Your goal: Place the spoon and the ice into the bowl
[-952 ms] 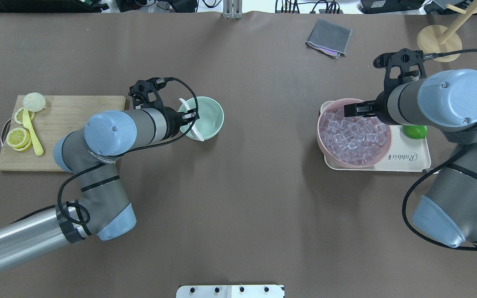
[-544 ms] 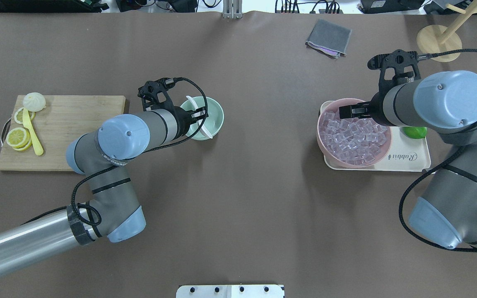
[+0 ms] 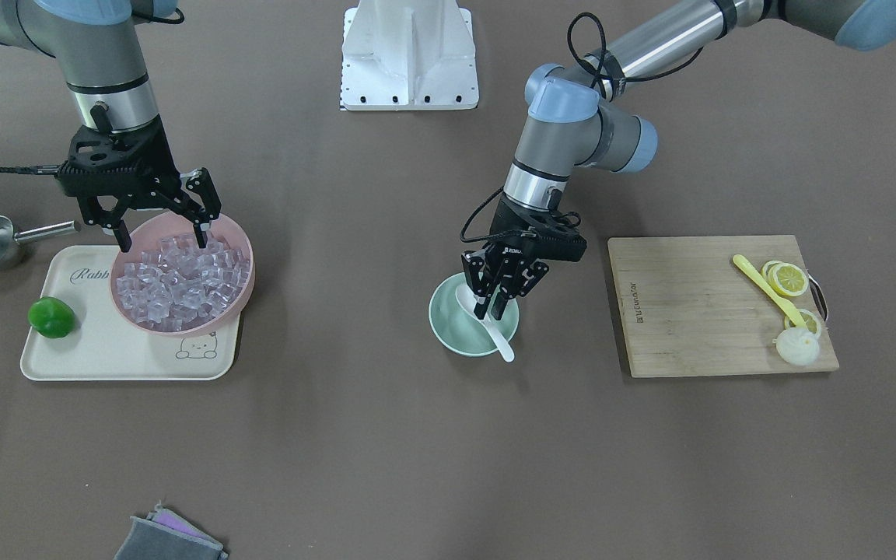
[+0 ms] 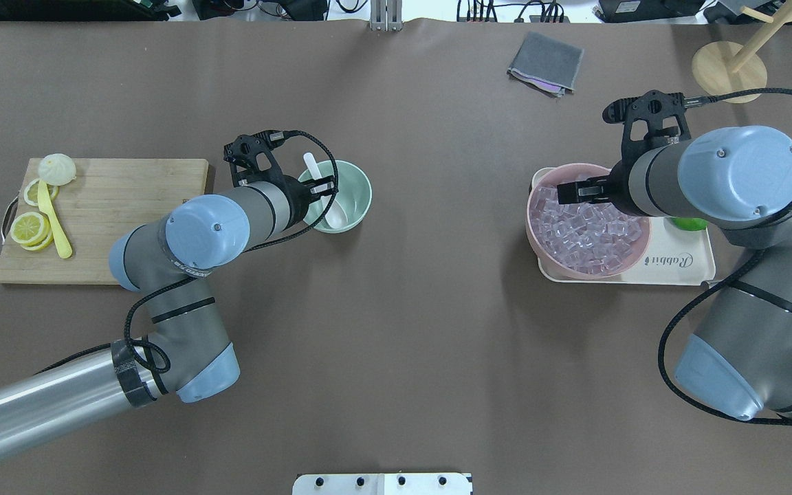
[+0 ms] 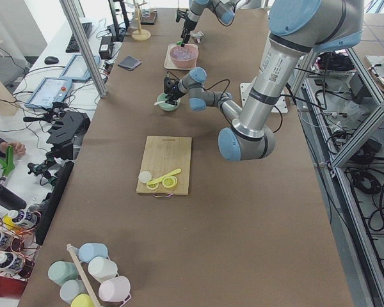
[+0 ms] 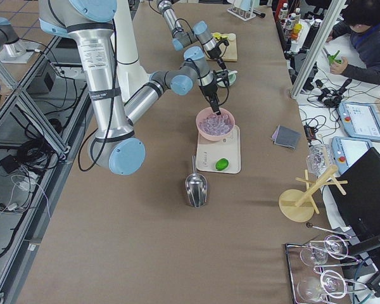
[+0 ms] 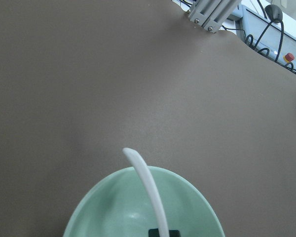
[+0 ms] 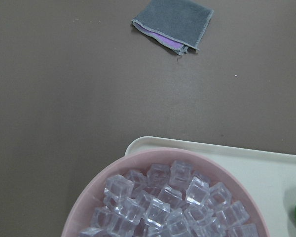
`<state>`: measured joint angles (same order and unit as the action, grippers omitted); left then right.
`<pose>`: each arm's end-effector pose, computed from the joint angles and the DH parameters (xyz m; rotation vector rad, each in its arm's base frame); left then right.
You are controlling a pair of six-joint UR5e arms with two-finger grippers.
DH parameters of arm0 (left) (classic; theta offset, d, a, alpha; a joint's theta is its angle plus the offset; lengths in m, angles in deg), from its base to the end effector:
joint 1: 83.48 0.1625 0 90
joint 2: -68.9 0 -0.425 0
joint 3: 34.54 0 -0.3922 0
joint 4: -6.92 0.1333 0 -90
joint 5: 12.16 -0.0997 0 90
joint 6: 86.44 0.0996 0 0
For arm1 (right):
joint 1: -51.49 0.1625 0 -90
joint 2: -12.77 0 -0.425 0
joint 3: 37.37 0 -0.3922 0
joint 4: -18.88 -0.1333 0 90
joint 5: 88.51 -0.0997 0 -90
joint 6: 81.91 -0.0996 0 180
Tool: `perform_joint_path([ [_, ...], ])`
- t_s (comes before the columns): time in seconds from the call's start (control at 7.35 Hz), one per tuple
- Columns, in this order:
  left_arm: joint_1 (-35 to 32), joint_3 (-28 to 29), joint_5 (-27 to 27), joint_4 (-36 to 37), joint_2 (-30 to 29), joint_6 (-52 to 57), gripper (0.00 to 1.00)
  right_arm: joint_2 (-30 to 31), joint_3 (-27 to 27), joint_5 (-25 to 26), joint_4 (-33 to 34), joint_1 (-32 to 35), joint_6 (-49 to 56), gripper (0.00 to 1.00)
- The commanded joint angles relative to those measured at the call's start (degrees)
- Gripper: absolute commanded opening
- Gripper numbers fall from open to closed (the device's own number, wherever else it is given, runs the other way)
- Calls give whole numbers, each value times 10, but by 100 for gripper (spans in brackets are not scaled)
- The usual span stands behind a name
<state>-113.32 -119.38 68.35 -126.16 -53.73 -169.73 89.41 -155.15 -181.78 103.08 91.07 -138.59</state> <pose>0.5353 -0.4797 0.2782 0.5271 1.1320 -0.4523 -0.3305 -0.4388 0.3130 0.4434 -0.6910 0.0797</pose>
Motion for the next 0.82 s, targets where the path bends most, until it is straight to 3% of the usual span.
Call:
perform_joint_path([
  [0.0,-7,-41,12,3,3,55,98,0,0,1,0,-4,-7,100],
  [0.14,-45,-75,84,38,19,112,98,0,0,1,3,-5,-9,99],
  [0.27,-110,-111,217,87,49,151,98,0,6,2,3,-6,-44,99],
  [0.41,-176,-132,315,96,93,249,99,0,8,3,1,-13,-87,99],
  [0.54,-235,-136,386,99,131,351,100,2,10,13,3,-21,-89,99],
  [0.68,-276,-133,421,102,161,422,100,4,15,27,4,-30,-103,99],
])
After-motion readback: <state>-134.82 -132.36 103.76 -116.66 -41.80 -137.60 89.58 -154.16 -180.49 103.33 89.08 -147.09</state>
